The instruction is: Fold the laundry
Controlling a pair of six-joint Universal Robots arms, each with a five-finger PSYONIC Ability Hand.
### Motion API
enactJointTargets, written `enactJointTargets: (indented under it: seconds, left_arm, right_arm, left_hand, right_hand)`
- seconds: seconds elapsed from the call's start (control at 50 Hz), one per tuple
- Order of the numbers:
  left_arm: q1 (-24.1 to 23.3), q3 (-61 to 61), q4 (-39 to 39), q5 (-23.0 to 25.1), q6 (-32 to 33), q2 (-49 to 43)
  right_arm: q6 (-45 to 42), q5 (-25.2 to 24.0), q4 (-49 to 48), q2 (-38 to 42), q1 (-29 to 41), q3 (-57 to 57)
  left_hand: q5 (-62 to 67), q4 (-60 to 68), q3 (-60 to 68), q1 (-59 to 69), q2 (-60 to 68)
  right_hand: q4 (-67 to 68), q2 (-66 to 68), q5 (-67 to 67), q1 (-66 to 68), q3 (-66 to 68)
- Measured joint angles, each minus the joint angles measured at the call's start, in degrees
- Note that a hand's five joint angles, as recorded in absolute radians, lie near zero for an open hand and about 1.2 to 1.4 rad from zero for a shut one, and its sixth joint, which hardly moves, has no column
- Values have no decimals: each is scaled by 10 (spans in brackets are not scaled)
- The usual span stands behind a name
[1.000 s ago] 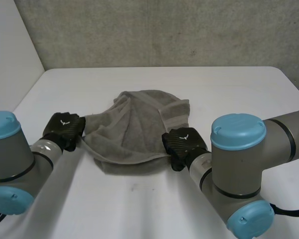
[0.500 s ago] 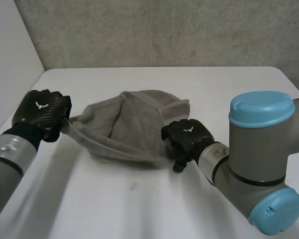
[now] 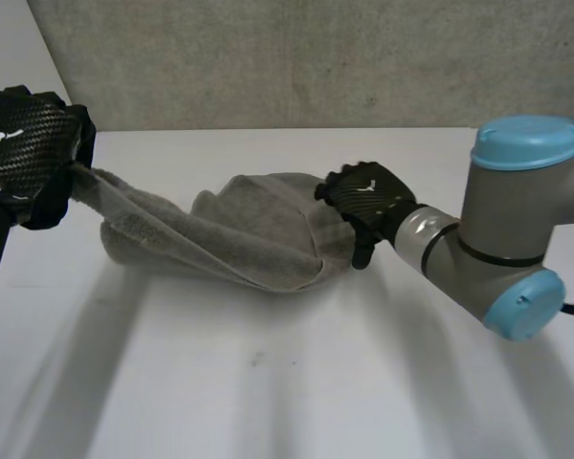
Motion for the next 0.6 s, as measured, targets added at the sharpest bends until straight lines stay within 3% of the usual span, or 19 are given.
enactJointTargets:
  seconds: [0.1,0.22,0.5,0.58,0.6]
  left_arm:
    - [-1,-1,-24,-1,-1,14]
    - [0,-22,-44,-1,-3,34]
    - [2,-47,-60,0,-2,76]
    - [3,-42,-62,0,-2,76]
    - [4,-41,-62,-1,-2,76]
  right_arm:
    - [-114,-23,-30,51,17,-44]
    - [-191,-23,-39,111,27,-98]
    - [-311,-32,-34,207,29,-162]
    - [-320,-33,-33,211,29,-160]
    - [-321,-33,-33,211,30,-159]
  left_hand:
    - [0,0,0,0,0]
    - [0,0,0,0,0]
    - [0,0,0,0,0]
    - [0,0,0,0,0]
    - [0,0,0,0,0]
  right_hand:
    - [1,1,17,0,10]
    - [3,1,20,2,18]
    - [41,4,43,2,52]
    - [59,31,60,18,71]
    - [136,122,131,100,147]
